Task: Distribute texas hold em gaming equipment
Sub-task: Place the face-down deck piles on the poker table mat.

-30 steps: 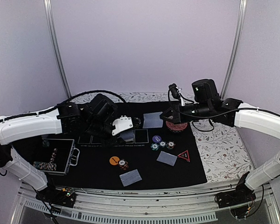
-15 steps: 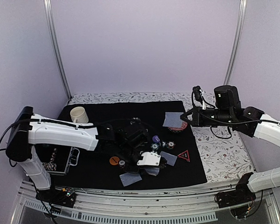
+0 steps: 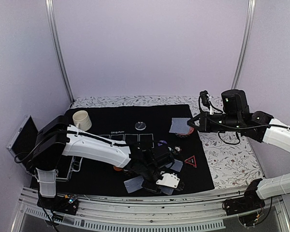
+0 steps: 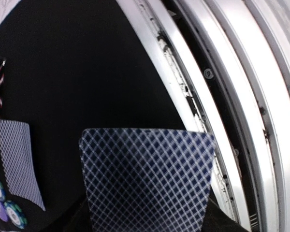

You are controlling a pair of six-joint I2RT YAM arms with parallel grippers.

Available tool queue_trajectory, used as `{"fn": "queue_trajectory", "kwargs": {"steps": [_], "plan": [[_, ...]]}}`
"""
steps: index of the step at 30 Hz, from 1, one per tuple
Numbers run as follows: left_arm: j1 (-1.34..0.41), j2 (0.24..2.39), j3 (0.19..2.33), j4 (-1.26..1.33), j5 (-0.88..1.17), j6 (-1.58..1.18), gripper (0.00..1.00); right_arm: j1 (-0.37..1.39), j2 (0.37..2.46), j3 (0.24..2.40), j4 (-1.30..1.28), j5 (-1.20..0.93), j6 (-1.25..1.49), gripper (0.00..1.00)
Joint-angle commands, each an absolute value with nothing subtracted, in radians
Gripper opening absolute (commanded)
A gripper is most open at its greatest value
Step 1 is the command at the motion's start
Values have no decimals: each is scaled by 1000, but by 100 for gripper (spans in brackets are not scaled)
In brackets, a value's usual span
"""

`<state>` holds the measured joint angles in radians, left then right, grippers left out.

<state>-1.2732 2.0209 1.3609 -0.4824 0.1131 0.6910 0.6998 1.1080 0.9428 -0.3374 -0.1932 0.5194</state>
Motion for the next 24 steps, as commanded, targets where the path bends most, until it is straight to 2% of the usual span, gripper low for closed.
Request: {"fn": "queue_trajectory", "kwargs": {"steps": [1, 4, 5, 7, 11, 17, 21, 24], "plan": [[-1272, 2017, 1382, -462, 95, 696, 73, 695, 1097, 930, -341, -204, 526, 2], [-1271, 1987, 1355, -428, 82, 694, 84, 696, 1099, 933, -341, -208, 525, 2], [-1271, 1979, 1350, -418, 80, 692, 93, 695, 1101, 933, -341, -210, 524, 2], [-1271, 1922, 1346, -410, 82, 685, 98, 695, 1104, 939, -342, -219, 516, 2], [-1272, 1814, 1333, -409, 134, 674, 98, 695, 1114, 956, -357, -233, 488, 2], [-1268, 1536, 1254, -399, 284, 663, 98, 695, 1157, 997, -407, -265, 417, 2], [-1177, 1386, 1221, -348, 333, 480, 97, 720, 1196, 1020, -415, -332, 342, 2], [-1011, 1343, 1245, -393, 449, 338, 84, 809, 1214, 1047, -414, -352, 250, 2]]}}
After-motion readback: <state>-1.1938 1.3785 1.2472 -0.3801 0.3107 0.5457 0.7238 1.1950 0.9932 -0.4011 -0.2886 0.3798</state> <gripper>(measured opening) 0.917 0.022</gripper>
